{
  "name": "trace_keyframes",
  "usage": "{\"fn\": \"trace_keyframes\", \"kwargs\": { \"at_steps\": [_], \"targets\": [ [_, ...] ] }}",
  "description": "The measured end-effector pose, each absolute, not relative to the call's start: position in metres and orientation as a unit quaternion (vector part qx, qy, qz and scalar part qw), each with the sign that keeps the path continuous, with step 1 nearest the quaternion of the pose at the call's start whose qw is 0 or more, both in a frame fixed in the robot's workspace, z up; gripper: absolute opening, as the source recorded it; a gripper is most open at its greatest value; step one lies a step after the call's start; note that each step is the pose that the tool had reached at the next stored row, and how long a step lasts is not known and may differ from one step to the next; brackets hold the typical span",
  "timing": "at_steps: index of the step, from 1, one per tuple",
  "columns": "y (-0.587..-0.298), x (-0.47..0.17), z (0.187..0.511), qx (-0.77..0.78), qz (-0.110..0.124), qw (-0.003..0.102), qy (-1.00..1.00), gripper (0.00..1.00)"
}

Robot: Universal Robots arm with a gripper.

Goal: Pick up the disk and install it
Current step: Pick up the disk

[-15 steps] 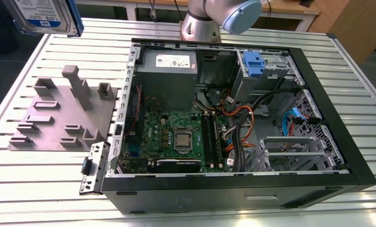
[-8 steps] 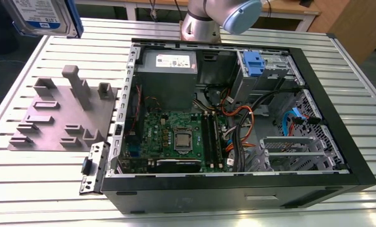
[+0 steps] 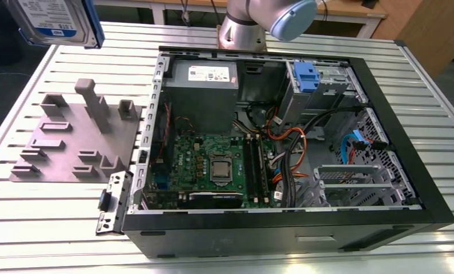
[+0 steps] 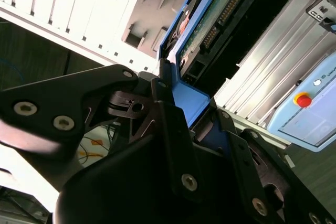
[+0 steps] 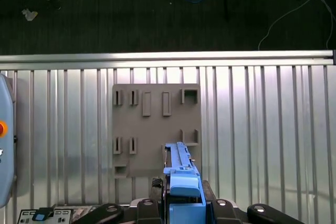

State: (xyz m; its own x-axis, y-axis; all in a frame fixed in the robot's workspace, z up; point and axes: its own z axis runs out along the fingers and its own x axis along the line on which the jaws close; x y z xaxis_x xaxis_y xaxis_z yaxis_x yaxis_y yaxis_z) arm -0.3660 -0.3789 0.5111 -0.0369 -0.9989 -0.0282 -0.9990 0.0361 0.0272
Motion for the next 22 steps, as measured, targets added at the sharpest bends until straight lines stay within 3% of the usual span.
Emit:
{"fn": "trace_keyframes", "kwargs": {
  "at_steps": [22],
  "targets": [
    [-0.399,-0.327,0.511,-0.694,0.019,0.0,0.72,0.36]
  ]
}}
